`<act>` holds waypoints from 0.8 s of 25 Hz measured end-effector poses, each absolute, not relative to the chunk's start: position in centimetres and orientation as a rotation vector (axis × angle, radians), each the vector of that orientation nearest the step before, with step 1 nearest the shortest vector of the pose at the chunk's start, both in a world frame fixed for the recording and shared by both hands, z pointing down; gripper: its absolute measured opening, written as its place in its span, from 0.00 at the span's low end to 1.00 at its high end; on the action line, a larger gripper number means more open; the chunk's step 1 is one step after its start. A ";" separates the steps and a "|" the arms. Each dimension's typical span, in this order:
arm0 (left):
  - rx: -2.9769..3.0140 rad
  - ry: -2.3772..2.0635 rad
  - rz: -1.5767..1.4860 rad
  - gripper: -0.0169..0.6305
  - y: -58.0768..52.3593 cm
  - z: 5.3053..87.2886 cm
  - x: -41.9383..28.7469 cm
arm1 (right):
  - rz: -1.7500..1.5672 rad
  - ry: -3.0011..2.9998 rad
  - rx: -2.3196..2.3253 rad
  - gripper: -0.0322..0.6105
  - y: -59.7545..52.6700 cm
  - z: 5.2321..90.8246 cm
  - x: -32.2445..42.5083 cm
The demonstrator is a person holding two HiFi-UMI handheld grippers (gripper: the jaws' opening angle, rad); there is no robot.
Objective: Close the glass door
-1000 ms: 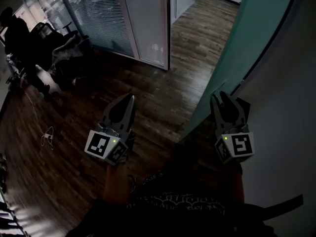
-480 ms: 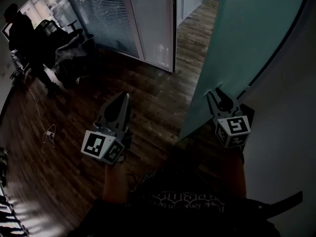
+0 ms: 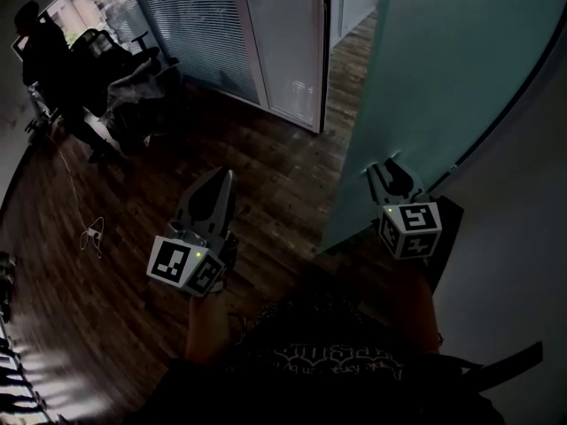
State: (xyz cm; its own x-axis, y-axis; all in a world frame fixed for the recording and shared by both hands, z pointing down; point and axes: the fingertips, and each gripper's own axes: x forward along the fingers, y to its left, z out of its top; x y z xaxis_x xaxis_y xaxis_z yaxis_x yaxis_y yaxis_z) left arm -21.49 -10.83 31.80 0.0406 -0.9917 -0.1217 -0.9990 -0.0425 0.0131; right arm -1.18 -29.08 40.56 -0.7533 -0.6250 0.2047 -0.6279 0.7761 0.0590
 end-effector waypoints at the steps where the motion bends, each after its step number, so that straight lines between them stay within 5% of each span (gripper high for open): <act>1: -2.203 2.126 0.156 0.03 -10.9 31.7 -21.7 | 0.024 -2.753 0.999 0.25 -29.3 40.5 -1.4; 20: -2.296 2.060 0.220 0.03 -17.9 32.2 -29.1 | 0.086 -2.720 1.174 0.22 -34.4 40.4 -7.0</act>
